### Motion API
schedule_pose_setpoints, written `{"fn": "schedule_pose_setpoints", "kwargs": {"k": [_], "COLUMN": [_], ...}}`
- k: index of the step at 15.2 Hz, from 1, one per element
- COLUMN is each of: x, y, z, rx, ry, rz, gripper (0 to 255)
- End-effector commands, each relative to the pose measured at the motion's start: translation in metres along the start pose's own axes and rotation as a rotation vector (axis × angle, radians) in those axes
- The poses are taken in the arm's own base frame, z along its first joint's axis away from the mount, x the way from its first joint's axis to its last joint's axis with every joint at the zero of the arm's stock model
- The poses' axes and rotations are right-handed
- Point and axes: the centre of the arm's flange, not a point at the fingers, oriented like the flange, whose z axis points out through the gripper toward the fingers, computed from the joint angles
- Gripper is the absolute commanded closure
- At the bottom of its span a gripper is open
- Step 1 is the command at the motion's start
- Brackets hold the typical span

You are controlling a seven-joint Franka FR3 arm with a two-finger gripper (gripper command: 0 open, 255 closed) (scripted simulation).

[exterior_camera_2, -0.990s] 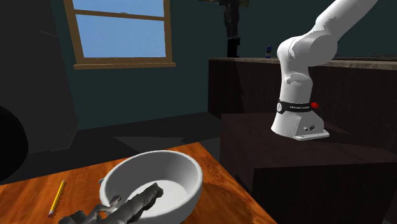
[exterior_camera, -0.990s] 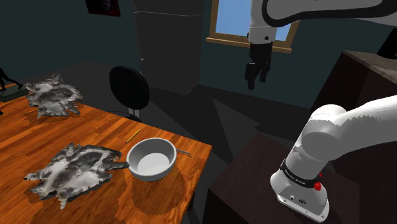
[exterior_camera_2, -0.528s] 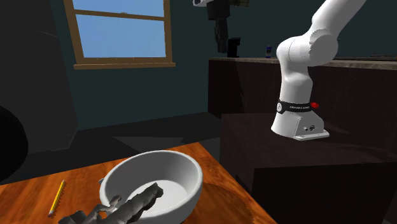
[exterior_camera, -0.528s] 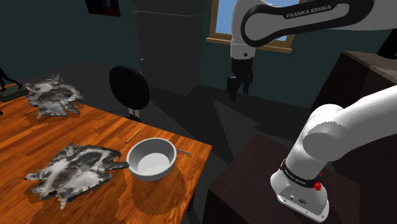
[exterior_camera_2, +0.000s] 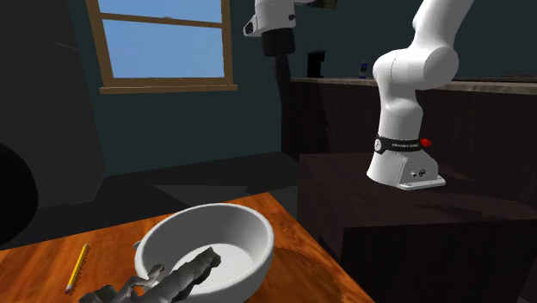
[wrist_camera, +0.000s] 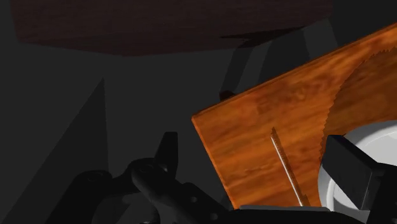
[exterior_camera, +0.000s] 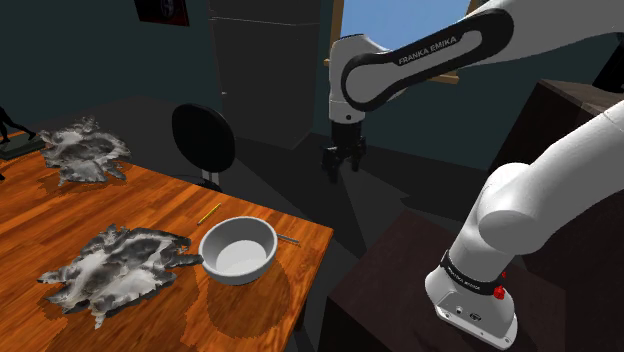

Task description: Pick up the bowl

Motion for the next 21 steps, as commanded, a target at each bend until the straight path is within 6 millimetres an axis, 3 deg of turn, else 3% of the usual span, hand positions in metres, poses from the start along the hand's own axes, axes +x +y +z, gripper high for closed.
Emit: {"fn": "schedule_pose_setpoints", "kwargs": {"k": [1,20,21], "x": [0.016,0.154,0.154], "y": [-0.014,-0.155,-0.155], "z": [0.014,0.151,0.156], "rx": [0.011,0.106,0.106], "ry": [0.004,0.027,0.027], "rz": [0.003,0.028,0.028], "gripper": [0,0,0]}}
